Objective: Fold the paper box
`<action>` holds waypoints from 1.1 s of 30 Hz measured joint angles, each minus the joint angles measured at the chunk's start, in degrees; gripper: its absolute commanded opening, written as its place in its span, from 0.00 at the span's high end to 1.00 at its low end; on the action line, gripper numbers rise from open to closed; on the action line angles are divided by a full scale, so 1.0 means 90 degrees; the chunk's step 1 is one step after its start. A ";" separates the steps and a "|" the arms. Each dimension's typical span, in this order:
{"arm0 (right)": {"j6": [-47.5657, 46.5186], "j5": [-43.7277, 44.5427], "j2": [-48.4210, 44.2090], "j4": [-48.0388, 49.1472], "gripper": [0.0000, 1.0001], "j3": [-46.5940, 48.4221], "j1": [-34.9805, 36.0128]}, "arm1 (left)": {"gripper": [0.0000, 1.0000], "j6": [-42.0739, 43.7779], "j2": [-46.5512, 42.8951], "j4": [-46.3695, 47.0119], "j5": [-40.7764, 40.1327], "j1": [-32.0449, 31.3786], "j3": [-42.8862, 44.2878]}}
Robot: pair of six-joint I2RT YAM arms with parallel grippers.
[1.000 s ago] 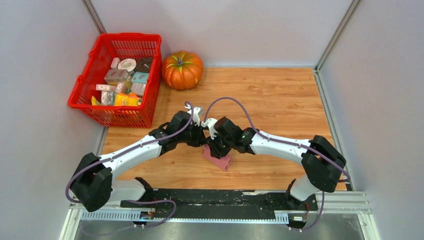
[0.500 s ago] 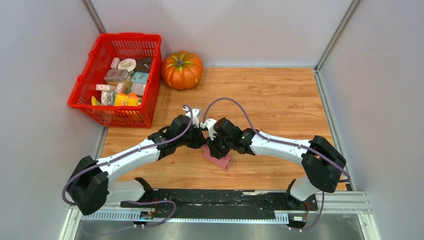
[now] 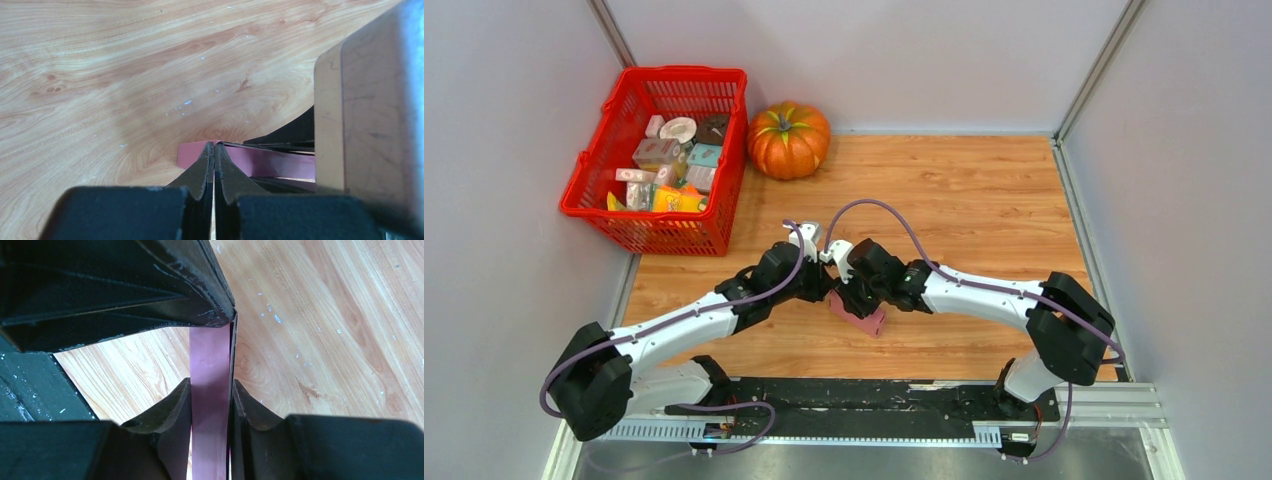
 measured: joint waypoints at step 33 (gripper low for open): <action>0.1579 0.0748 -0.1132 -0.1309 0.31 0.0194 -0.0163 | 1.00 0.0406 -0.0046 0.0187 -0.0665 -0.0146 -0.0236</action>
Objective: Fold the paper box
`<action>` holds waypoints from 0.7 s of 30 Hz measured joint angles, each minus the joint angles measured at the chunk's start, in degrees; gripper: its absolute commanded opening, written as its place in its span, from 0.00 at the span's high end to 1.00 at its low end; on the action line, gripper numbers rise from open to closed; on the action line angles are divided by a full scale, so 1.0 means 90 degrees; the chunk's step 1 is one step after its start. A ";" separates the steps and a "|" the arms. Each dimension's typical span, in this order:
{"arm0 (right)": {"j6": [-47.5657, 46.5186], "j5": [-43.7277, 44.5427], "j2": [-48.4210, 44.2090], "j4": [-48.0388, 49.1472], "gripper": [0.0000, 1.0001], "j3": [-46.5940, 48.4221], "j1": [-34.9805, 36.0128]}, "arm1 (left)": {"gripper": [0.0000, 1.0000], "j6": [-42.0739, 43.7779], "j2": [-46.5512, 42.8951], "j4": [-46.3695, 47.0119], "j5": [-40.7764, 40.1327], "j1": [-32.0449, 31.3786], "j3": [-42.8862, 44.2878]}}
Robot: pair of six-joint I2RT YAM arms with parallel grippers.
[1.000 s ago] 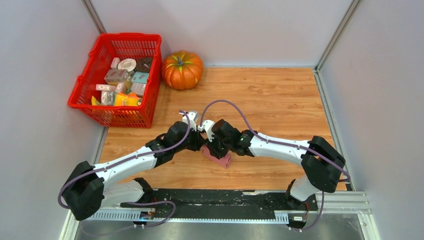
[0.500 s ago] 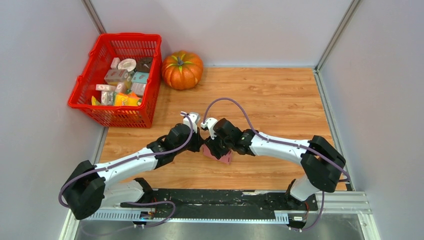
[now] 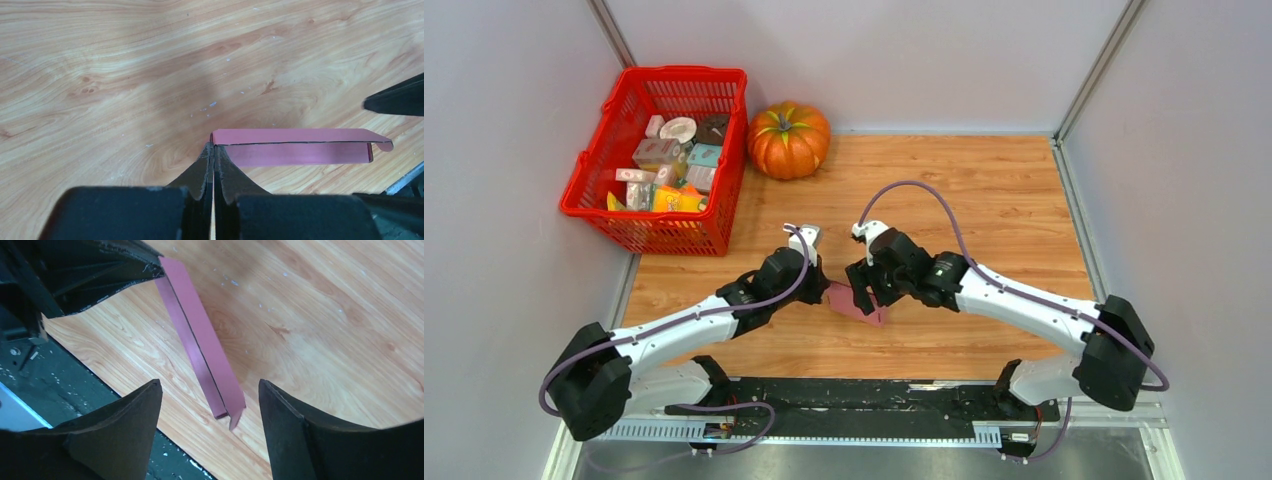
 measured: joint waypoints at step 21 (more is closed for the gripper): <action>0.0782 -0.0607 -0.0784 -0.0731 0.78 -0.0476 -0.0495 | 1.00 -0.0015 -0.0032 -0.0726 -0.0427 -0.0418 0.0299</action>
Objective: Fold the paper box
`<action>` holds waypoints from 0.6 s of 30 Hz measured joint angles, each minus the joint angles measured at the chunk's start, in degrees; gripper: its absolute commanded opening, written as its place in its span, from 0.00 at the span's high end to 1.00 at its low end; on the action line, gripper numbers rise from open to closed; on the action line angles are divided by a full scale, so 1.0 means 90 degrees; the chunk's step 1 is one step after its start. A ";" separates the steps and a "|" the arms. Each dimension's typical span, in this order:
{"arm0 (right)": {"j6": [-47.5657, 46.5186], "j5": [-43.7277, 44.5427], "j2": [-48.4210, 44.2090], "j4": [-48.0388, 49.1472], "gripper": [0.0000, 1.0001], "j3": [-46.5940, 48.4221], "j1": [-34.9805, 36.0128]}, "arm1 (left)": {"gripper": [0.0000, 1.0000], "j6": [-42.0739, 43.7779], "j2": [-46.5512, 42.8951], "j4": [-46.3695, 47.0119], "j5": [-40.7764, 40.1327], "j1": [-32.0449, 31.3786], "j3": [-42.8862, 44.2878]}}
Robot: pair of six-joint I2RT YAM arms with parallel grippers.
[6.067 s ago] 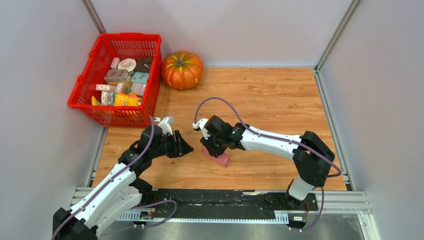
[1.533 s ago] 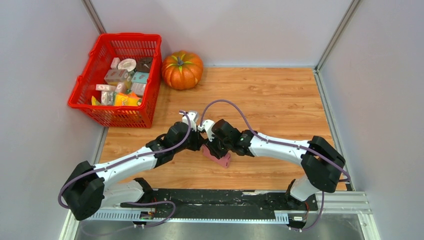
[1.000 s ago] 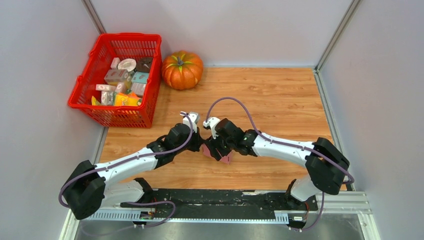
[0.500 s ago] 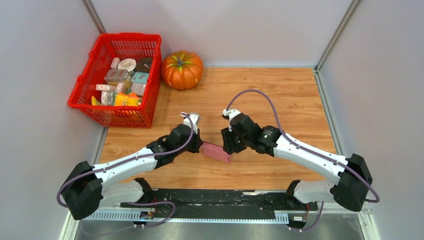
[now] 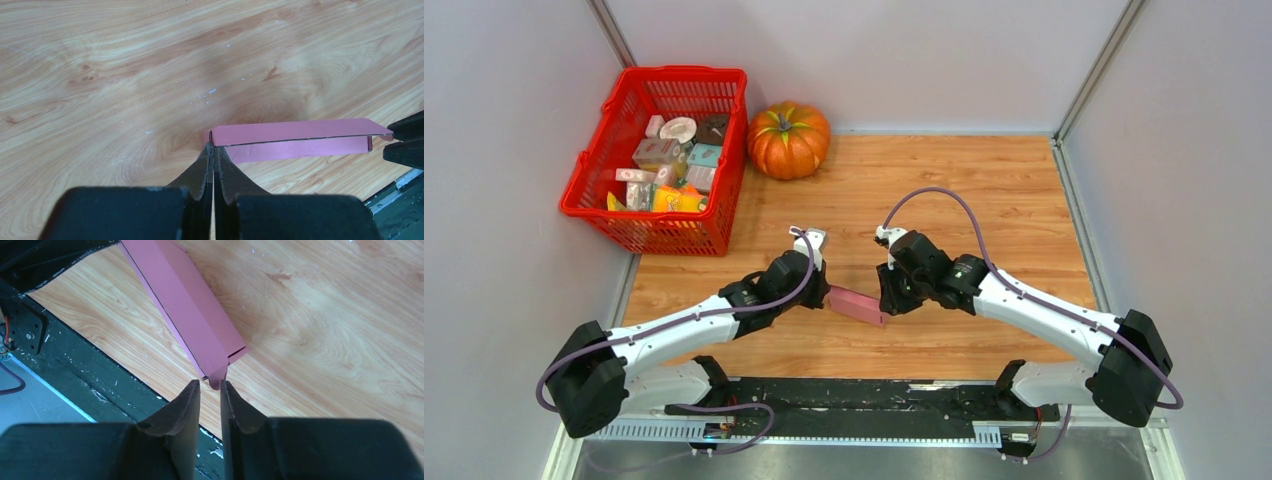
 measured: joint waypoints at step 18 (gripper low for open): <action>0.0937 -0.0245 0.0000 0.0107 1.00 -0.0112 -0.0146 | 1.00 -0.0012 0.0015 -0.0444 -0.0588 -0.0471 0.0189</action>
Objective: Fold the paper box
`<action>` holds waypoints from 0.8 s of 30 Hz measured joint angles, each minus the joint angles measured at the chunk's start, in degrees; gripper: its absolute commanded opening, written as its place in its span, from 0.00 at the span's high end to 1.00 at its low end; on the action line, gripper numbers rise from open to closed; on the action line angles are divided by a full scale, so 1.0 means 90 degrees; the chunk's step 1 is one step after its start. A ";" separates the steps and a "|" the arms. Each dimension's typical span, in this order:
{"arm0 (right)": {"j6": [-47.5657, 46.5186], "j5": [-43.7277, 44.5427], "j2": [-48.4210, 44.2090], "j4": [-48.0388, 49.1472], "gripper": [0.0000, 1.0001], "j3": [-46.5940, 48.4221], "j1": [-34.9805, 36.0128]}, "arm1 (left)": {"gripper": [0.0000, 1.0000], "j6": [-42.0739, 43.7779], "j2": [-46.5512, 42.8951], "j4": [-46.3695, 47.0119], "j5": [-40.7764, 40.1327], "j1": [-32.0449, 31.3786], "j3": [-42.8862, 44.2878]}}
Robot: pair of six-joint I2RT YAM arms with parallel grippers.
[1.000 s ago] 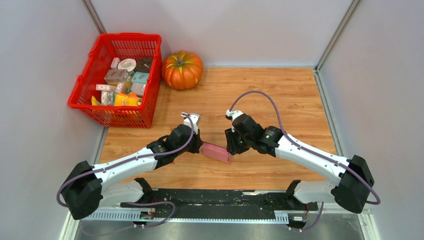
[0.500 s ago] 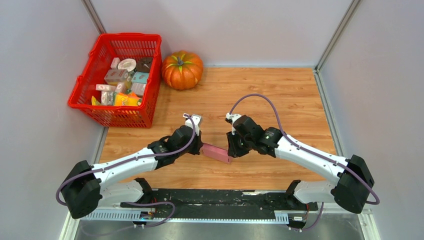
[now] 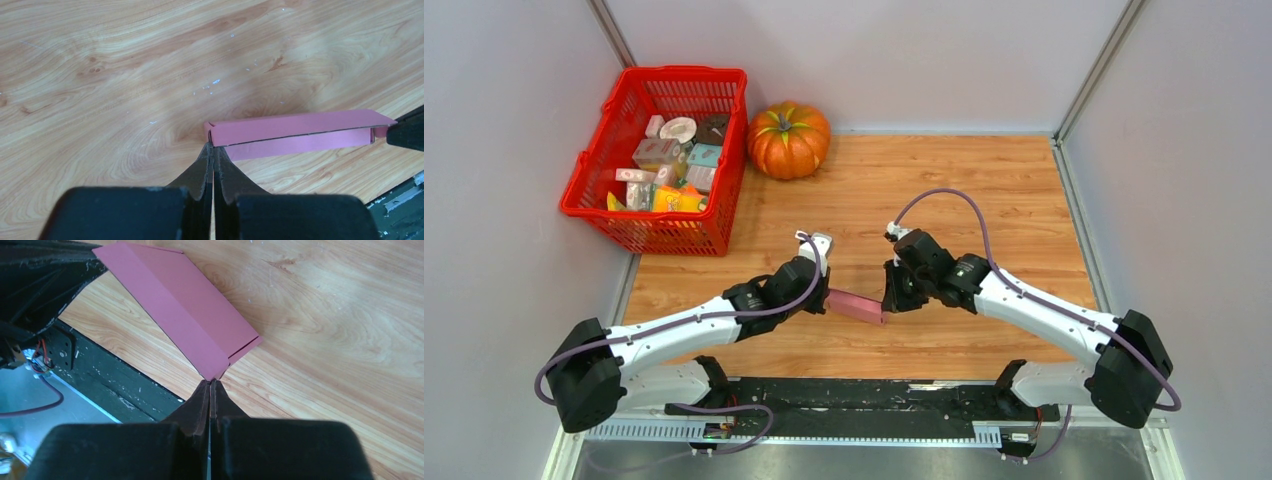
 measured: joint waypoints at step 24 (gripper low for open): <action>0.2059 -0.1846 -0.0017 0.2319 1.00 -0.1336 -0.1297 | 1.00 0.0012 0.0087 -0.0209 -0.0627 -0.0158 0.0092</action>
